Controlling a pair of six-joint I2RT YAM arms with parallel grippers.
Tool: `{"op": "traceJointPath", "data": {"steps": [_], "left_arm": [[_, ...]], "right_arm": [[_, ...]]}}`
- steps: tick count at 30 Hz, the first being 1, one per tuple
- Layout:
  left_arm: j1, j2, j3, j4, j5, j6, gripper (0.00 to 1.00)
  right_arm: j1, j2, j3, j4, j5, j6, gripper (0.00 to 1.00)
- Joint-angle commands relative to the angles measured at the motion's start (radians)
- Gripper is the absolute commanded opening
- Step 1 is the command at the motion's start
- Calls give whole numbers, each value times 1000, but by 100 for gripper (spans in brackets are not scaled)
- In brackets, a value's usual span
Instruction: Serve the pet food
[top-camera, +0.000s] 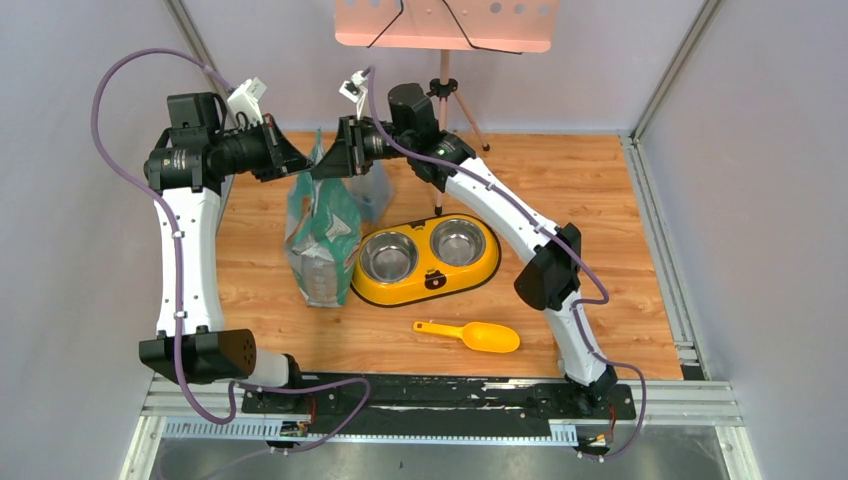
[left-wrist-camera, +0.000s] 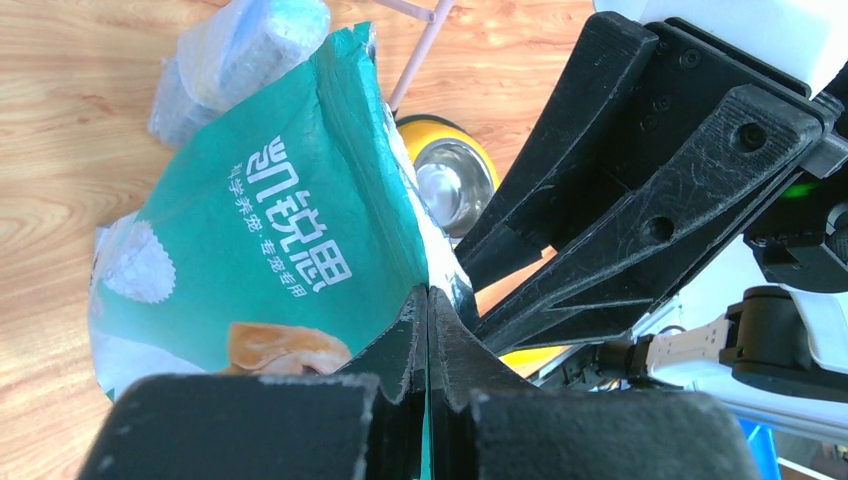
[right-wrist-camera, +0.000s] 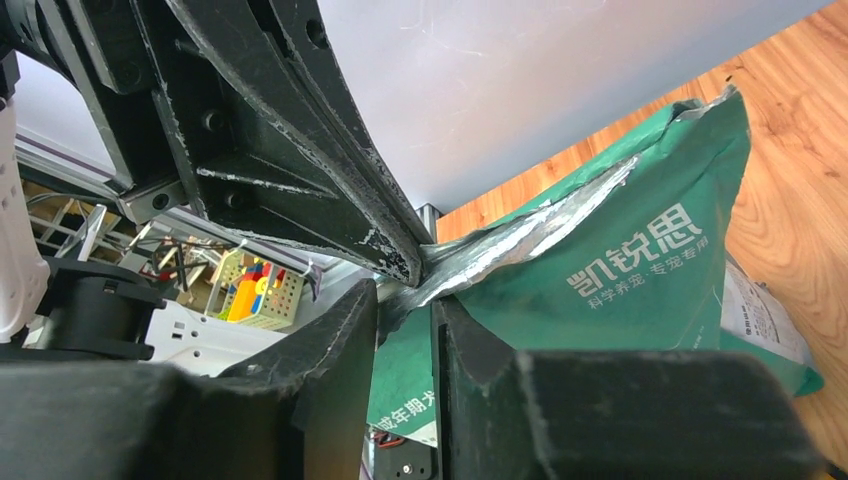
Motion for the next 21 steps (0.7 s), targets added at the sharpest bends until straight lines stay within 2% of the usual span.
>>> {"op": "traceJointPath", "data": {"steps": [1,4,5,9,16,21], "left_arm": [[-3,-28,-2,-10,38,-11,0],[-4,-24,5,-12,38,-10,0],[-3,-22,7,-13,37,-8,0],[-3,-17,36,-40,-2,24,0],[-3,17,171,-176,-146,181,0],[-3,24,210,-203,-197,218,0]], "right_arm": [[14,-3,31,45,30,11,23],[14,-10,14,35,53,8,2],[14,-13,10,26,67,5,0],[12,-42,2,-36,147,-43,0],[23,-174,-42,-197,522,-201,0],[23,-263,-78,-234,675,-281,0]]}}
